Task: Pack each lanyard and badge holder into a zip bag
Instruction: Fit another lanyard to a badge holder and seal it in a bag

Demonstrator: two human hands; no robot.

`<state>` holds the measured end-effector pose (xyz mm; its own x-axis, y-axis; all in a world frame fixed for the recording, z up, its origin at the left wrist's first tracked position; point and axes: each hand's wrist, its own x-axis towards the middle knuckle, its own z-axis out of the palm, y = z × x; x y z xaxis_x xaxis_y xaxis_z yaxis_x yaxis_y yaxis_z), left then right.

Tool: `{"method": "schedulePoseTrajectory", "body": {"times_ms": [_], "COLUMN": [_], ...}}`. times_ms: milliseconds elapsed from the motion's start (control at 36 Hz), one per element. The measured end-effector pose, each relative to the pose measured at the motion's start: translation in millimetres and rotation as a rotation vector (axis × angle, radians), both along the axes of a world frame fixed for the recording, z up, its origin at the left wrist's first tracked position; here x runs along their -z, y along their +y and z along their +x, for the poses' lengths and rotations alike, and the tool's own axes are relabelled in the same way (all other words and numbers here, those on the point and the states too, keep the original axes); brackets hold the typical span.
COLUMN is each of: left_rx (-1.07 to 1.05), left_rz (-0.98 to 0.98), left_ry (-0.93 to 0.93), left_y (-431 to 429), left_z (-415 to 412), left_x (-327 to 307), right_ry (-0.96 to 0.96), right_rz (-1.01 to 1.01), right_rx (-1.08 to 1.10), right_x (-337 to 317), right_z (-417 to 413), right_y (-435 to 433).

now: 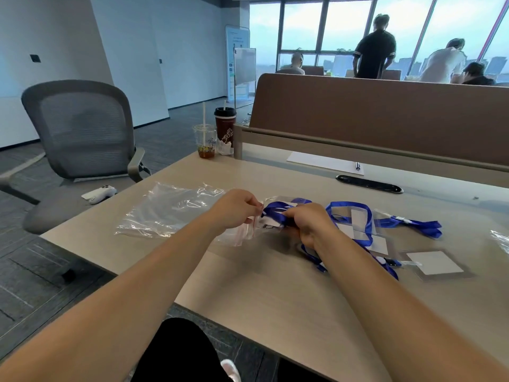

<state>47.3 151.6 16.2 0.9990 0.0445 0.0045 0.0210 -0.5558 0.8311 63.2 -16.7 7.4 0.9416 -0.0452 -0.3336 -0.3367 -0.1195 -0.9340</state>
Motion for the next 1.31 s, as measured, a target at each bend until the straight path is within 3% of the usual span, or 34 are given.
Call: {"method": "schedulePoseTrajectory", "body": {"times_ms": [361,556,1083,1306], "left_rx": [0.049,0.062,0.115,0.142], "left_rz": [0.025,0.001,-0.088,-0.109], "left_ry": [0.030,0.060,0.113,0.081], "left_y": [8.0,11.2,20.2,18.1], "left_z": [1.6,4.7,-3.4,-6.3], "left_x": [-0.4,4.0,1.9,-4.6], "right_ry": [-0.024,0.080,-0.012,-0.037], "right_rz": [0.124,0.323,-0.100,-0.055], "right_rx": [-0.091,-0.114,-0.101,-0.115], "right_x": [-1.7,-4.0,16.2,12.4], "right_z": [-8.1,-16.5,9.7,6.8], "right_y": [2.6,4.7,-7.2,-2.5]}}
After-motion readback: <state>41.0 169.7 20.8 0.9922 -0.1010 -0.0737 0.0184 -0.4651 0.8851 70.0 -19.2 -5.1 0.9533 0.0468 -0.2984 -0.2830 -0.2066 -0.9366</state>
